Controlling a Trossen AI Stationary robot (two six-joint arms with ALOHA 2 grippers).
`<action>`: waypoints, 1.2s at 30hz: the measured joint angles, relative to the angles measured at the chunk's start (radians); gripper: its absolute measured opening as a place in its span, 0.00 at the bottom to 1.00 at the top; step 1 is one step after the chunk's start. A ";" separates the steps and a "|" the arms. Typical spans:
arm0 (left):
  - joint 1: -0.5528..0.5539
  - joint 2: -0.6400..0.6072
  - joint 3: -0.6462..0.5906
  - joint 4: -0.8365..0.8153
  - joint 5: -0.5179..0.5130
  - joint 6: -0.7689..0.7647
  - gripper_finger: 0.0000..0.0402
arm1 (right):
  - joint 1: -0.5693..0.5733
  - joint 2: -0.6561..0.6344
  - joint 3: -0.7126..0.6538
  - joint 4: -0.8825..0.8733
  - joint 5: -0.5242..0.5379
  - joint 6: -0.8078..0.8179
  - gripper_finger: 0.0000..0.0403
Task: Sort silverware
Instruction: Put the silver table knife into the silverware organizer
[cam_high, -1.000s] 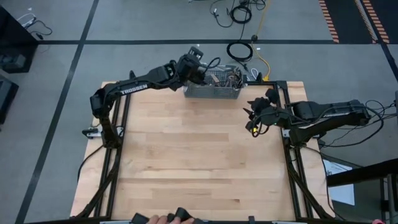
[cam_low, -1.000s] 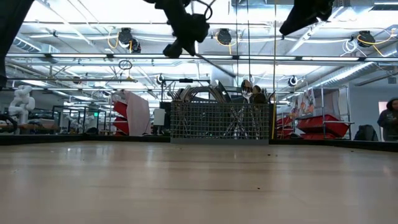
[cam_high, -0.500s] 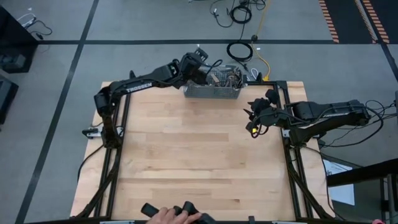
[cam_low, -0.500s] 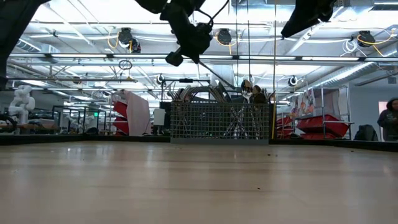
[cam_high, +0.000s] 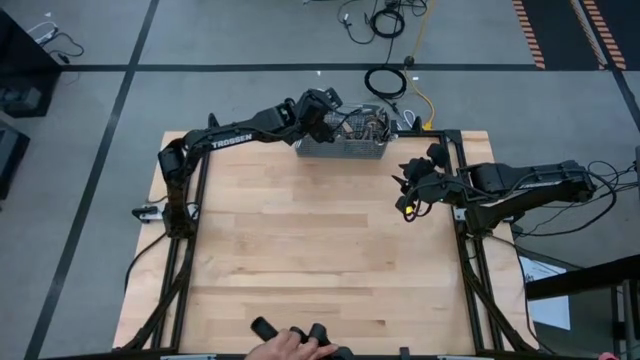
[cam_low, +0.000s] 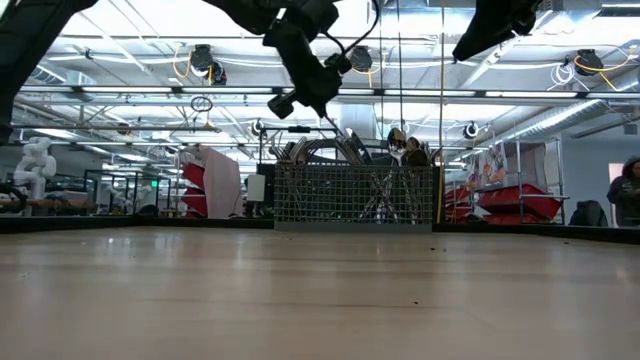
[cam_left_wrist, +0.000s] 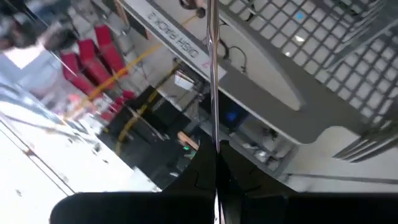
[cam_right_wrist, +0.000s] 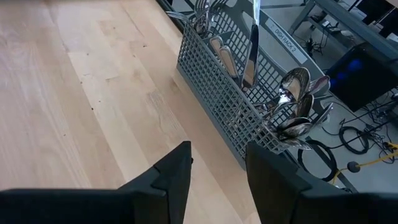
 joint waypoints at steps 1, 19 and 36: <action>0.000 0.005 0.000 0.007 0.012 0.029 0.01 | 0.000 0.000 0.000 0.000 0.000 0.000 0.35; -0.007 0.089 0.000 0.110 0.136 0.221 0.01 | 0.000 0.000 -0.001 -0.005 -0.022 0.001 0.35; -0.040 0.115 0.000 0.110 0.163 0.164 0.10 | 0.000 0.000 -0.001 -0.010 -0.026 -0.015 0.35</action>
